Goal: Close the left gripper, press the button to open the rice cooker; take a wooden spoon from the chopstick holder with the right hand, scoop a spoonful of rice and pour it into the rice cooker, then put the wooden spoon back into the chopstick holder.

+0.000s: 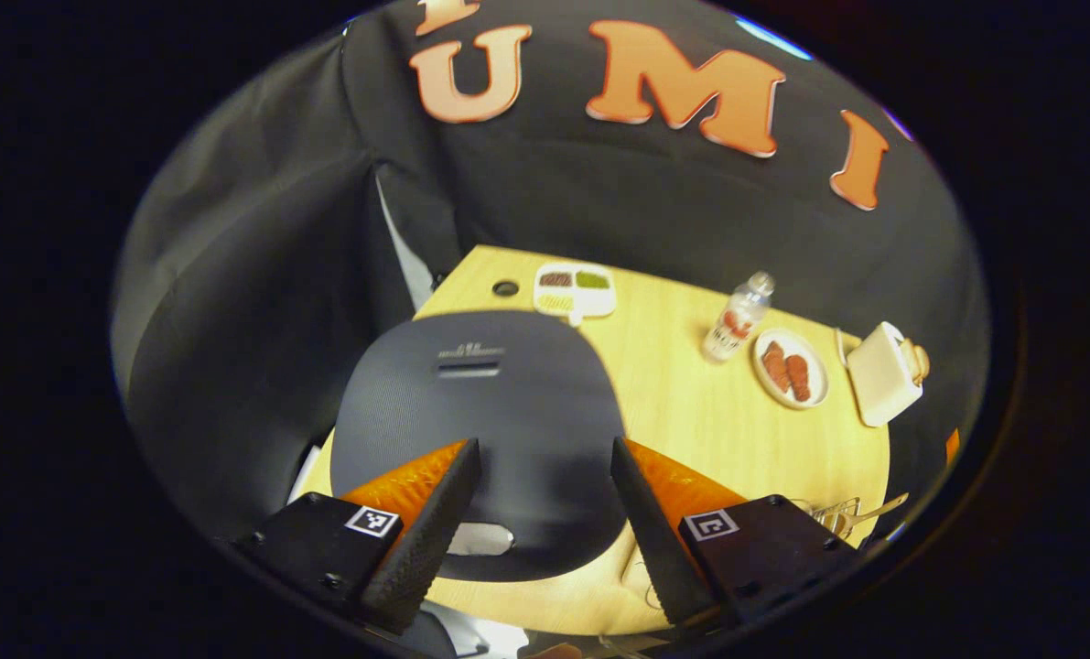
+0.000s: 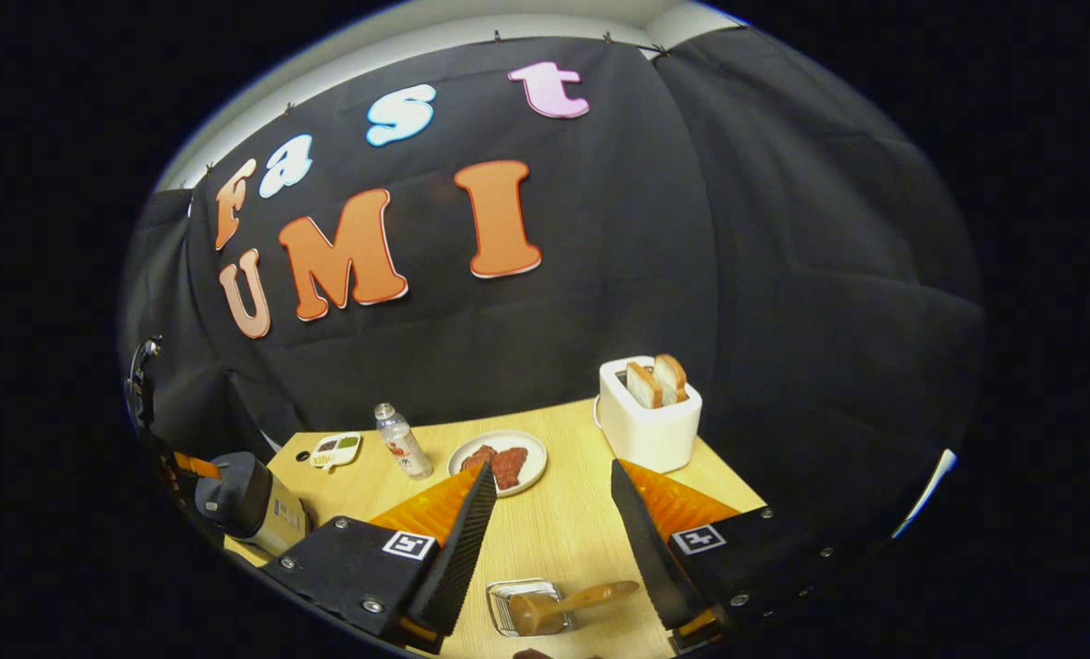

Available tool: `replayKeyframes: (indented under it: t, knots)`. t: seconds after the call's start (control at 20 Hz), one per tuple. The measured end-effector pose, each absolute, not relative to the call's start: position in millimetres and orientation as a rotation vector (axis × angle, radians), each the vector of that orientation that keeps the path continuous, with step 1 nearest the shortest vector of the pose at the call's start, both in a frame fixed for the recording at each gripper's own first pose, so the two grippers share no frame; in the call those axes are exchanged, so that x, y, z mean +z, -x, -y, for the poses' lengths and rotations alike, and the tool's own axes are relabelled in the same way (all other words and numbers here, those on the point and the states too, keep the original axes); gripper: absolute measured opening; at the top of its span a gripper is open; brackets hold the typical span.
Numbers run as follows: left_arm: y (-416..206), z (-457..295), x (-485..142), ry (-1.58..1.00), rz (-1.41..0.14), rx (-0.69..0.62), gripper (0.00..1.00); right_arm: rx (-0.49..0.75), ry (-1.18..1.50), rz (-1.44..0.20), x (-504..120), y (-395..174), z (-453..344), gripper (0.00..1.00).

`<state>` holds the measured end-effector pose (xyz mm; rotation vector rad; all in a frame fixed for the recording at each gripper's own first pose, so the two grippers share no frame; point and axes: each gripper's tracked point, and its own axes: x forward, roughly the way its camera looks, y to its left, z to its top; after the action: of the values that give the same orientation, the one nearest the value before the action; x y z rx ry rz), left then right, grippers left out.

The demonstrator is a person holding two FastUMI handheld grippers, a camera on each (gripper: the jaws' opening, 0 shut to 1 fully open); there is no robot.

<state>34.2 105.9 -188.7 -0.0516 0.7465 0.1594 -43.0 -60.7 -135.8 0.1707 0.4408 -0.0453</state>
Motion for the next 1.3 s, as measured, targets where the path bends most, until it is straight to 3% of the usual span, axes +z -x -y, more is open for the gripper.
replayKeyframes:
  t: [0.15, 0.2, 0.5, 0.9, 1.0, 1.05, 1.3]
  knots:
    - [-37, -89, -136, -0.004, -0.534, 0.119, 1.0, -0.015, -0.131, -0.341, -103, 31, 41, 0.8]
    - [-35, -82, -121, -0.013, -0.479, 0.103, 0.94, -0.002, -0.122, -0.31, -93, 28, 34, 0.8]
    - [-23, -56, -43, -0.048, -0.182, 0.047, 0.95, 0.097, -0.105, -0.209, -65, 22, -8, 0.8]
    - [-1, -22, 4, -0.125, 0.05, 0.004, 0.94, 0.192, -0.115, -0.101, -43, 25, -54, 0.79]
    - [3, -15, 5, -0.15, 0.062, 0.009, 0.94, 0.215, -0.112, -0.086, -39, 29, -62, 0.79]
    - [4, -11, 6, -0.15, 0.068, 0.007, 0.99, 0.227, -0.11, -0.076, -37, 28, -66, 0.79]
    - [11, -16, 9, -0.142, 0.09, 0.033, 1.0, 0.264, -0.103, -0.06, -31, 22, -82, 0.79]
